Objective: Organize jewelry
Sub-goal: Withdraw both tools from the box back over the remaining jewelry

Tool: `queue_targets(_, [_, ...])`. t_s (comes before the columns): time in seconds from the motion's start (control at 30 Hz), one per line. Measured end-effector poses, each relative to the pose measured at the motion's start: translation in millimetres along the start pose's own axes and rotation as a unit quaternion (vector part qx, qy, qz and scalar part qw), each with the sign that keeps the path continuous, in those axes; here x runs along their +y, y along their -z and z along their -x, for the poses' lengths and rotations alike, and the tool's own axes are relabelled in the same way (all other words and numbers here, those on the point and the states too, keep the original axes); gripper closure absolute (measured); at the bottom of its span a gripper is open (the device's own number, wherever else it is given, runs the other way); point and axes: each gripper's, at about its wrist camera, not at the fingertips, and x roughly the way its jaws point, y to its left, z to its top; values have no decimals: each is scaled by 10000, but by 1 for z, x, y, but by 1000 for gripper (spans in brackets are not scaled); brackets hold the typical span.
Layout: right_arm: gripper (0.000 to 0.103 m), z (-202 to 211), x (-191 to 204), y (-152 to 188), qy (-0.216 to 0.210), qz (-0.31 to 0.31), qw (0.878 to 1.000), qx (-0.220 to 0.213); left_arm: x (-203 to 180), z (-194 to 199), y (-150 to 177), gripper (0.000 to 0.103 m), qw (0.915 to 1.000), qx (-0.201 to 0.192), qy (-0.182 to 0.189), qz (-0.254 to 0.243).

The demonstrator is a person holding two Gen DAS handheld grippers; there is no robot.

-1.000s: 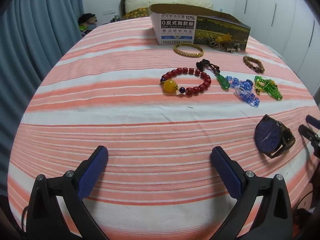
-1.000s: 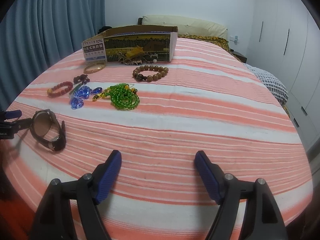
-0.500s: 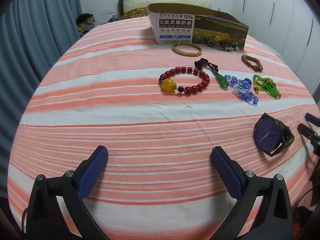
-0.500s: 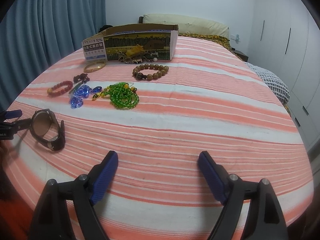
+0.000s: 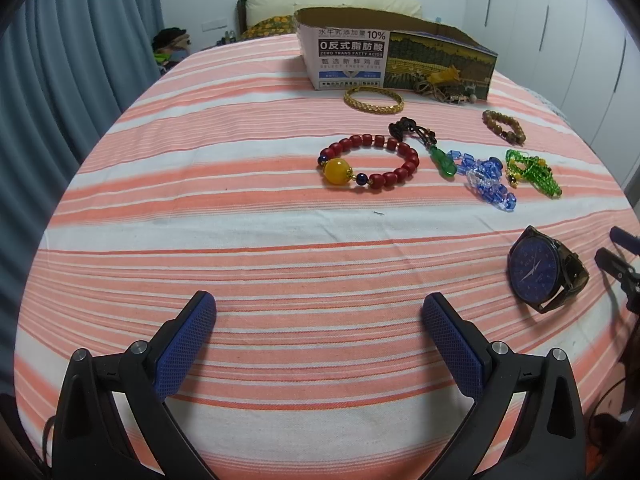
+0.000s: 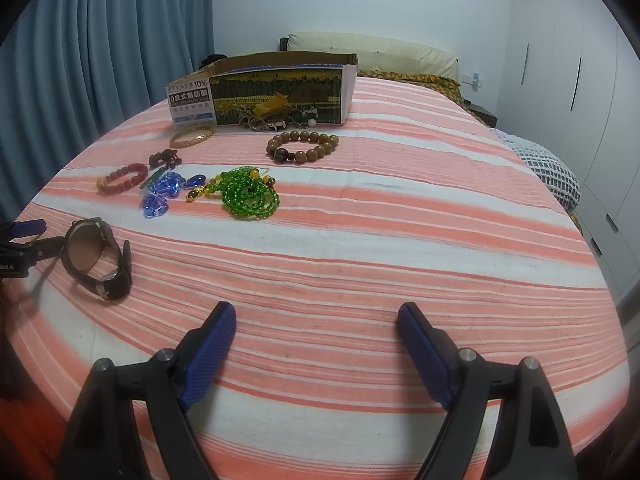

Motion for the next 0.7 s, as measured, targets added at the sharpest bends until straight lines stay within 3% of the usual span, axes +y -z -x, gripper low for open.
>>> queue_targets(0.7, [18, -5, -1, -10, -38, 71, 9990, 447, 1, -6, -11, 0, 9991, 398, 104, -99])
